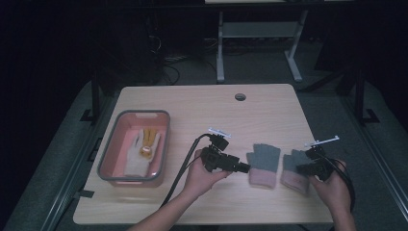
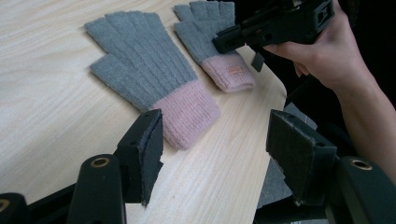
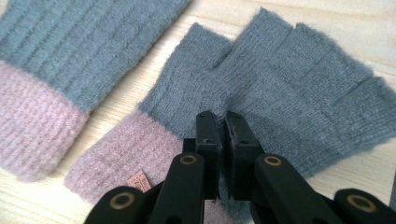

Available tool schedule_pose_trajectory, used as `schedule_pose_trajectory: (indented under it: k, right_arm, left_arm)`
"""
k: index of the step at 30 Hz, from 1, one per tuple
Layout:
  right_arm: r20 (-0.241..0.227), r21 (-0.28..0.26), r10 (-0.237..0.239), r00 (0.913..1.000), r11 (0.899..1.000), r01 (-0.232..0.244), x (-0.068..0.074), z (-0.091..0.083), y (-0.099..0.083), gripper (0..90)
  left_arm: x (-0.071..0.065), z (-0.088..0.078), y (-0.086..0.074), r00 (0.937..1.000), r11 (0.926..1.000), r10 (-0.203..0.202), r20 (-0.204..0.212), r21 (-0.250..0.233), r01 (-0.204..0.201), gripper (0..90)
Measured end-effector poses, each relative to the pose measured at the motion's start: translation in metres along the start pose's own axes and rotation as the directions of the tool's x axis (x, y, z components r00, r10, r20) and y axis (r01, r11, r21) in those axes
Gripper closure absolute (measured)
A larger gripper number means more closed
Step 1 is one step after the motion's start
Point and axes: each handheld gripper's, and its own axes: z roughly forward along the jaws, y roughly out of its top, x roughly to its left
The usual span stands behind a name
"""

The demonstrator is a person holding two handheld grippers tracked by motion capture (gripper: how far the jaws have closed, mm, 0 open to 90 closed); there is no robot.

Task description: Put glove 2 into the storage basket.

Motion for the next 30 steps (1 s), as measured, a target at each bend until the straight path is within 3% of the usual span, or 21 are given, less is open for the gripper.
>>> schedule_pose_trajectory:
  k: [3, 14, 20, 30]
  right_arm:
    - [-0.022, -0.008, 0.003, 0.9997, 1.0, -0.003, 0.001, -0.004, 0.0, 85.6]
    - [-0.038, -0.042, -0.034, 0.9987, 0.999, 0.033, 0.014, -0.018, 0.002, 85.6]
    - [-0.057, -0.061, -0.063, 0.9963, 0.996, 0.06, 0.028, -0.026, 0.008, 85.6]
    - [-0.079, -0.04, -0.104, 0.9914, 0.994, 0.101, 0.051, -0.026, 0.025, 85.5]
  left_arm:
    - [0.001, -0.001, -0.001, 1.0, 0.9999, 0.0, 0.002, -0.01, 0.0, 36.8]
    - [0.002, -0.011, -0.001, 1.0, 0.9996, 0.0, -0.002, -0.03, 0.0, 36.7]
    - [0.005, -0.016, -0.002, 0.9999, 0.9995, -0.003, -0.013, -0.03, 0.002, 36.8]
    - [0.008, -0.017, -0.005, 0.9998, 0.9994, -0.012, -0.017, -0.033, 0.011, 36.7]
